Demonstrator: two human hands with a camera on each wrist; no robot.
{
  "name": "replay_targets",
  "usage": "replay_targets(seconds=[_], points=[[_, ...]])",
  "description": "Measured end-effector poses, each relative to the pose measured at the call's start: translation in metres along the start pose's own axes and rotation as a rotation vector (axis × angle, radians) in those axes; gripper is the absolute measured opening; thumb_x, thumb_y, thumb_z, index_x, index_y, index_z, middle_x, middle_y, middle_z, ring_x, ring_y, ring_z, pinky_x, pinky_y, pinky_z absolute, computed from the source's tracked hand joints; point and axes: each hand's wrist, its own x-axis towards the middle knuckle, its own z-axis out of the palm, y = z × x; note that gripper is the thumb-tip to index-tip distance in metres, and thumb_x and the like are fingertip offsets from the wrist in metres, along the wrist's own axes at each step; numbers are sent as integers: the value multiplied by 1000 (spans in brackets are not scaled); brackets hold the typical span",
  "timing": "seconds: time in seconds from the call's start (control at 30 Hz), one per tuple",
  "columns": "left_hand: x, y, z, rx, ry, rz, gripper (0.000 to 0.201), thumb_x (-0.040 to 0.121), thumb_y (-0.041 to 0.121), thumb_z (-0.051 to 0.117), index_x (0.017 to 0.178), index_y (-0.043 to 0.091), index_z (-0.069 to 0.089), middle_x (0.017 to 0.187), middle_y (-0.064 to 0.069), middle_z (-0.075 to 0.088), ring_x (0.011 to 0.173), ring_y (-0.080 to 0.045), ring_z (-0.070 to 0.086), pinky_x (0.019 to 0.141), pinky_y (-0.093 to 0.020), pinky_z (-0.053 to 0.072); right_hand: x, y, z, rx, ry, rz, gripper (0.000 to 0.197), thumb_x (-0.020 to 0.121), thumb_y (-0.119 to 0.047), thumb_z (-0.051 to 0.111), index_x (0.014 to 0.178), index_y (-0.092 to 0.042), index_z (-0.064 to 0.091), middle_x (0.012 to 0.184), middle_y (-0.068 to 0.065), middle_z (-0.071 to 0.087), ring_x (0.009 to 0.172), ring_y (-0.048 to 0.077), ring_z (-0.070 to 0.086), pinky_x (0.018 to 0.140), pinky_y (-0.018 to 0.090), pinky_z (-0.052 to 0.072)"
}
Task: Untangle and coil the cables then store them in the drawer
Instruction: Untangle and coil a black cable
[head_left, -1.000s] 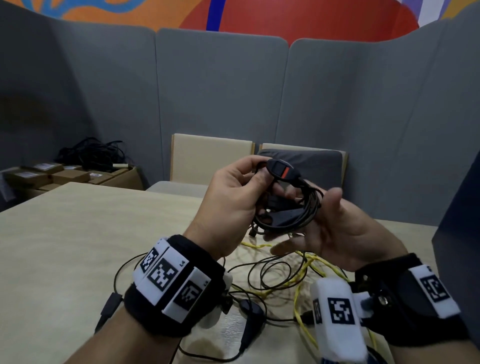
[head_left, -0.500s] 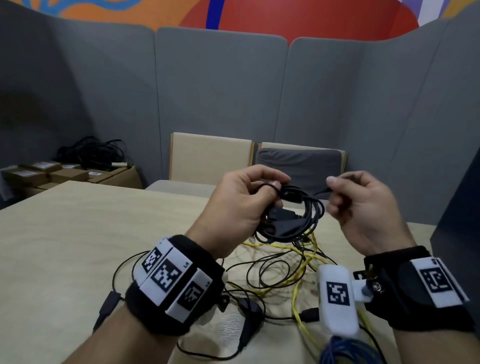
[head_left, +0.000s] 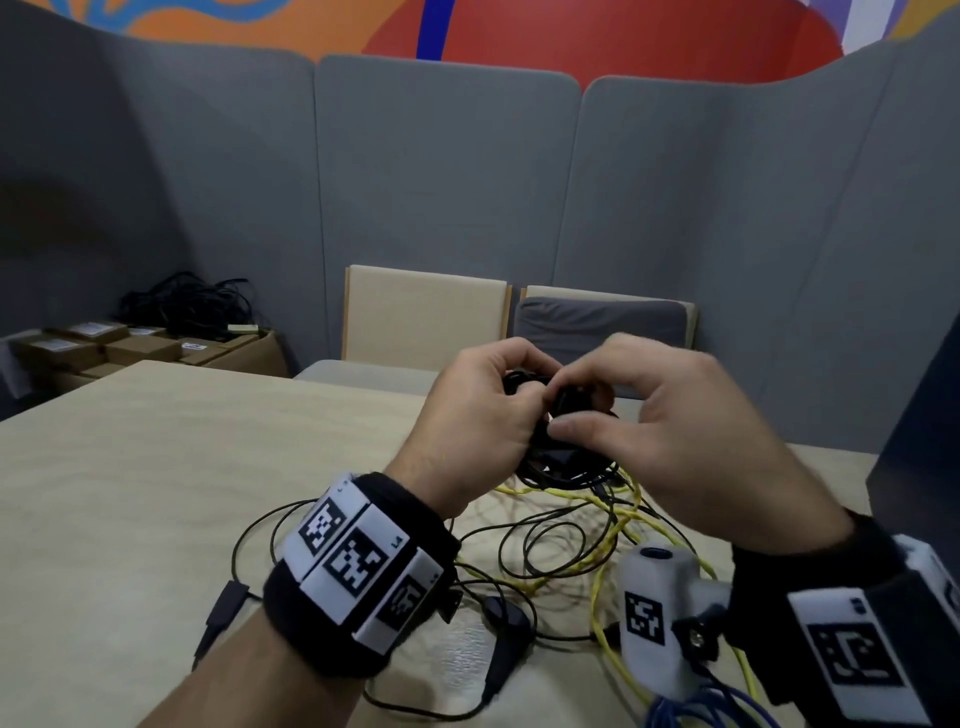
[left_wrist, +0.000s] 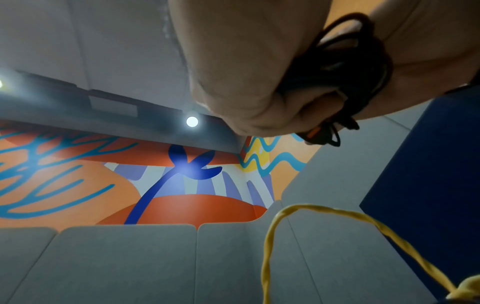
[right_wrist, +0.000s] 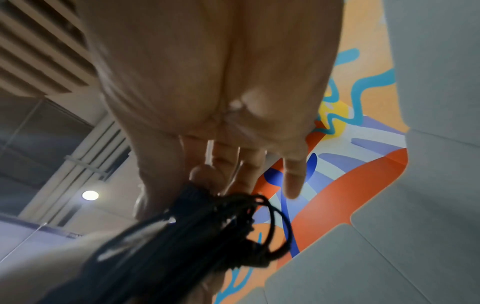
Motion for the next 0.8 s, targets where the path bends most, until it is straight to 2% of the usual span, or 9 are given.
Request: replay_targets(seconds=[0.1, 0.23, 0.33, 0.43, 0.47, 0.53, 0.6, 0.7, 0.8], points=[[2, -2, -1, -22, 21, -5, 26, 88, -3, 51, 87, 13, 71, 81, -11, 71, 70, -21, 68, 59, -36, 57, 0, 6, 0, 112, -79, 68, 20, 83, -18, 75, 90, -36, 70, 81, -10, 66, 84, 8, 64, 75, 17, 48], [1, -1, 3, 21, 12, 38, 27, 86, -4, 50, 95, 10, 71, 86, -9, 72, 79, -22, 69, 68, -39, 60, 3, 13, 9, 6, 62, 80, 11, 78, -18, 80, 79, -26, 73, 88, -13, 53, 81, 3, 56, 68, 9, 42], [0, -2, 5, 68, 14, 81, 29, 86, -3, 49, 97, 12, 70, 88, -7, 71, 81, -19, 69, 68, -35, 60, 2, 17, 10, -33, 89, 146, 19, 79, -27, 78, 82, -28, 59, 90, -14, 51, 82, -2, 55, 68, 14, 46], [0, -4, 6, 104, 10, 115, 29, 83, 3, 49, 97, 18, 70, 89, -1, 72, 83, -16, 68, 70, -34, 59, 1, 13, 13, -73, 75, 159, 19, 87, -29, 67, 88, -24, 49, 79, -10, 58, 73, 4, 58, 64, 28, 50], [-1, -4, 7, 103, 8, 116, 30, 82, 5, 48, 96, 19, 70, 89, 0, 71, 82, -15, 68, 69, -33, 59, 2, 11, 15, -92, 67, 150, 18, 88, -28, 65, 90, -22, 48, 79, -11, 57, 75, 4, 57, 64, 27, 48], [-2, -4, 8, 98, 3, 114, 31, 84, 3, 47, 94, 21, 70, 88, 0, 71, 81, -15, 68, 66, -31, 58, 2, 12, 17, -93, 29, 158, 23, 88, -26, 66, 94, -23, 44, 83, -13, 53, 80, -1, 52, 63, 16, 41], [-2, -3, 8, 107, -4, 114, 33, 87, 1, 46, 96, 22, 69, 90, -1, 71, 83, -15, 67, 65, -30, 58, 2, 14, 17, -42, 14, 216, 30, 86, -27, 69, 93, -28, 41, 85, -12, 52, 75, -3, 52, 61, 14, 39], [-2, -3, 10, 82, -9, 109, 33, 89, 1, 45, 96, 23, 68, 92, -2, 70, 86, -17, 67, 69, -33, 59, 2, 16, 19, 45, 39, 313, 33, 84, -31, 70, 91, -30, 37, 84, -8, 58, 69, 4, 59, 56, 19, 46], [-3, -2, 13, 17, -8, 79, 34, 90, -3, 42, 95, 22, 66, 93, -4, 70, 84, -17, 68, 65, -31, 59, 2, 16, 22, 60, 13, 345, 31, 86, -32, 69, 93, -30, 39, 80, -7, 62, 65, 3, 62, 55, 23, 50]])
